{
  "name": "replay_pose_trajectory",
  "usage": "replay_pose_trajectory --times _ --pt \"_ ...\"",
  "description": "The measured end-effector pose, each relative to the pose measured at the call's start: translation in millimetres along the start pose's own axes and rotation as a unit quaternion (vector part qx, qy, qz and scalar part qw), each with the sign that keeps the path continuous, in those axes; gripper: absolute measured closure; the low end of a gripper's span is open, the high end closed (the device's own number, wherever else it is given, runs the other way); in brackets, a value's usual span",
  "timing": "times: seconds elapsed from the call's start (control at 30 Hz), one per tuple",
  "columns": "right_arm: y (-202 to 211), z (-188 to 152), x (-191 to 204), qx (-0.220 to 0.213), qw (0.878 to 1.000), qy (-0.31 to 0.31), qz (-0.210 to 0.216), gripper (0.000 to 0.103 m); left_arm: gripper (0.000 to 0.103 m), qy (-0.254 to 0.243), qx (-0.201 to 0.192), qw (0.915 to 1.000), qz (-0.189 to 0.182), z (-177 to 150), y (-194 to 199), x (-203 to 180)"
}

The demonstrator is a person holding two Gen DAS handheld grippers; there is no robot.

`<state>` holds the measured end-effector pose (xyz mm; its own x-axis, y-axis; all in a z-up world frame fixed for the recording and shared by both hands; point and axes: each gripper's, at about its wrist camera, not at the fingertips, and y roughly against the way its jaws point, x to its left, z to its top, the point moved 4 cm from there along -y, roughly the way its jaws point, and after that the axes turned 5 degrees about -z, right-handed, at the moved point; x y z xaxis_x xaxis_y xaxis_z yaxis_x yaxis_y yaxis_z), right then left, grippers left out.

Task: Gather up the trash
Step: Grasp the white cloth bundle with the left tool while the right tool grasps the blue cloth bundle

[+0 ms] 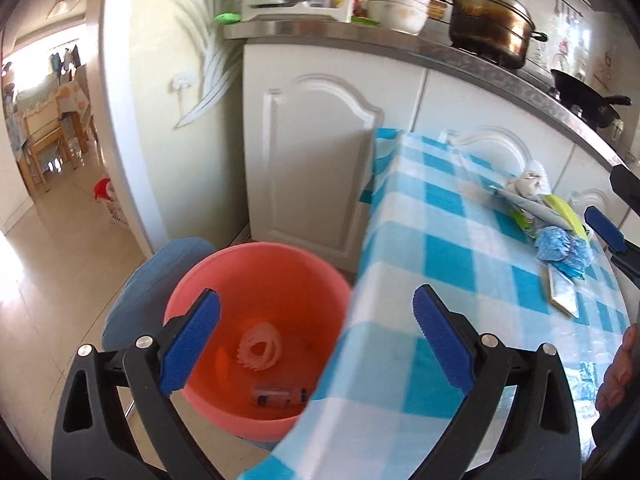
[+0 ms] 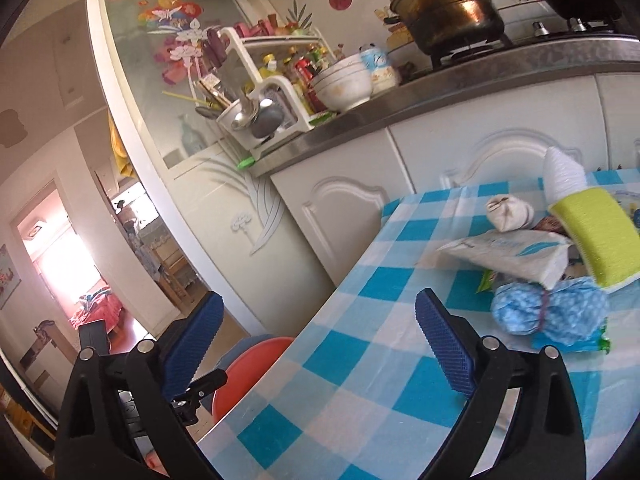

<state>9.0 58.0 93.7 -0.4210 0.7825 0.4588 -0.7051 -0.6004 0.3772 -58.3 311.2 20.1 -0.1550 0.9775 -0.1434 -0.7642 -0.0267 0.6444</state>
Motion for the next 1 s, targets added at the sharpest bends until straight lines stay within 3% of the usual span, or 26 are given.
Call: replay_pose_trajectory --times 0.17,0.5,0.8,1.0 --pt "23 13 -35 -0.021 1.000 -0.009 -0.016 0.005 0.006 -0.013 0.006 0.9994 -0.033 6 0 -39" --pt "74 38 -122 -0.043 0.994 -0.097 -0.012 0.005 0.006 -0.027 0.007 0.9934 -0.112 44 -3 -126" --pt "109 46 -205 -0.061 0.983 -0.170 -0.043 0.005 0.006 -0.086 0.044 0.9800 -0.174 91 -58 -227" --pt "102 34 -231 -0.038 0.978 -0.199 -0.047 0.005 0.006 -0.099 0.075 0.9780 -0.167 109 -120 -275"
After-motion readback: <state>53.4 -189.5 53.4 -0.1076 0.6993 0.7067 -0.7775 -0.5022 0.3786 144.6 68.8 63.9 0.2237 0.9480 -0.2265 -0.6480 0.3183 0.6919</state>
